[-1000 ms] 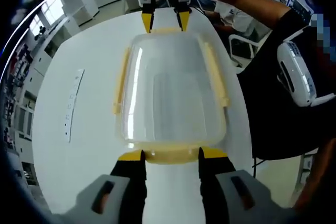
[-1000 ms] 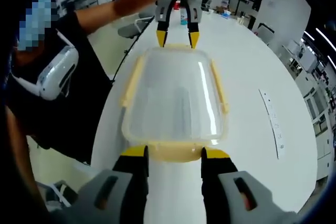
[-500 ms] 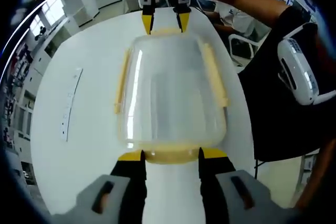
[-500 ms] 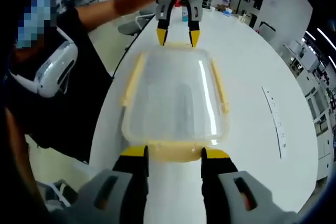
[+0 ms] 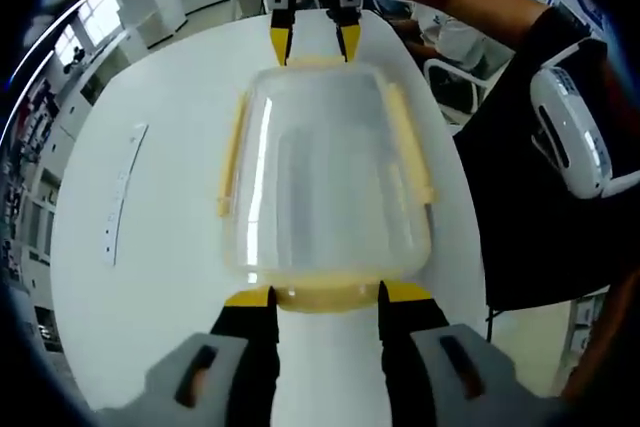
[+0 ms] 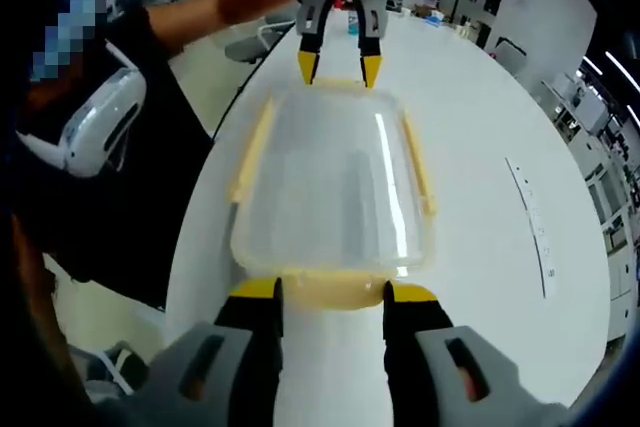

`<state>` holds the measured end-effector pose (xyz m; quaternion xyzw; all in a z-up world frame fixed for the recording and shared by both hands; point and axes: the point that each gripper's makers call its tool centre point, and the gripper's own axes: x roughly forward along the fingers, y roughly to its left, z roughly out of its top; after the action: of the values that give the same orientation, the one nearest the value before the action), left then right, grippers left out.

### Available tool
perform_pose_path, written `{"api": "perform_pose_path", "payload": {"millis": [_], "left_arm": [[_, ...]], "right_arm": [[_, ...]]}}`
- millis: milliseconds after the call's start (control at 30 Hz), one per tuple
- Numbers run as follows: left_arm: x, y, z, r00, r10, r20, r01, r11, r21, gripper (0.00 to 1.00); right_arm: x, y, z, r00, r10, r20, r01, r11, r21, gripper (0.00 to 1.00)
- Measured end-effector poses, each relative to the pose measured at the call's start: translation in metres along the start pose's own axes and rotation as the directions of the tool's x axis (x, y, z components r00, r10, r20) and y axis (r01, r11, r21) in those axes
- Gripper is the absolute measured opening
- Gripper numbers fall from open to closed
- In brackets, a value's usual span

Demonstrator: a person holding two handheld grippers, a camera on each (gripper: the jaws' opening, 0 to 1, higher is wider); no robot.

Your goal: Snap each plastic latch of the storage box into its locked position after aligning the lid with the box until every specified latch is closed and the lid sits flush.

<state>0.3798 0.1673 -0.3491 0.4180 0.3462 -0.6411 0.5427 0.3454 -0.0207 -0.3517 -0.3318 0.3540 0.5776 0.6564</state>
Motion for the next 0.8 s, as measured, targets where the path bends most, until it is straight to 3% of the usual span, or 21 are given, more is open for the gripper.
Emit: {"api": "perform_pose_path", "payload": {"millis": [800], "left_arm": [[0.011,-0.003,-0.007,1.0,-0.001,-0.005,0.001,1.0,-0.002,0.36]], "right_arm": [[0.012,0.004,-0.006,1.0,0.005,-0.02,-0.005,1.0,-0.002,0.35]]}}
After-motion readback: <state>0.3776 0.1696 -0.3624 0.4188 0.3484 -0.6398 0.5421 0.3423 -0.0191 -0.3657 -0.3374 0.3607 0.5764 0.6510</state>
